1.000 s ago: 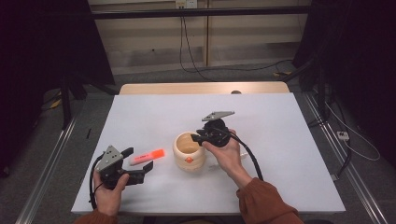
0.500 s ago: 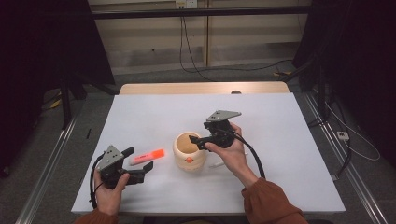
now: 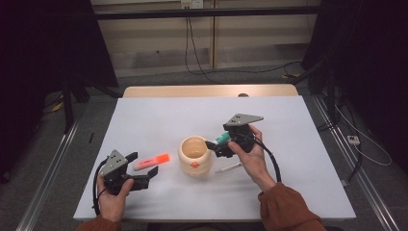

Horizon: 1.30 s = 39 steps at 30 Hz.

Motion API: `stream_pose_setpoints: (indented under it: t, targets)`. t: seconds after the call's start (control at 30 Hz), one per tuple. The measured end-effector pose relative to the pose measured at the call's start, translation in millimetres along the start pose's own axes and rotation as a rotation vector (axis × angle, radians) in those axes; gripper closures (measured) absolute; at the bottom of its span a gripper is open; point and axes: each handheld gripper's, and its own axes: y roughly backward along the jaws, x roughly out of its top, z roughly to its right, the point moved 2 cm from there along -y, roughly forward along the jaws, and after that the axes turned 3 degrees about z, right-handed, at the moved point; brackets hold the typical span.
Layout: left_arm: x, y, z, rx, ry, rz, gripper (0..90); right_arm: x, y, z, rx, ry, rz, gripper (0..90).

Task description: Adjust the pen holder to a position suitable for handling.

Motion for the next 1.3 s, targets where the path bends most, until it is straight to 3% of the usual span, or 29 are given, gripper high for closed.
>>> stream_pose_setpoints:
  t: [0.47, 0.97, 1.3]
  targets:
    - [0.7, 2.2, -2.5, 0.000, 0.000, 0.009, 6.1, -30.0, 35.6, 13.1, -0.031, -0.010, 0.011, 6.9]
    - [-1.4, 2.4, -4.9, 0.002, 0.007, 0.006, 6.1, -64.6, 68.3, 20.4, -0.164, -0.034, 0.086, 7.4]
    - [3.5, 6.7, -1.0, -0.003, -0.016, 0.048, 6.1, -79.6, 90.4, 27.1, -0.237, -0.070, 0.129, 8.2]
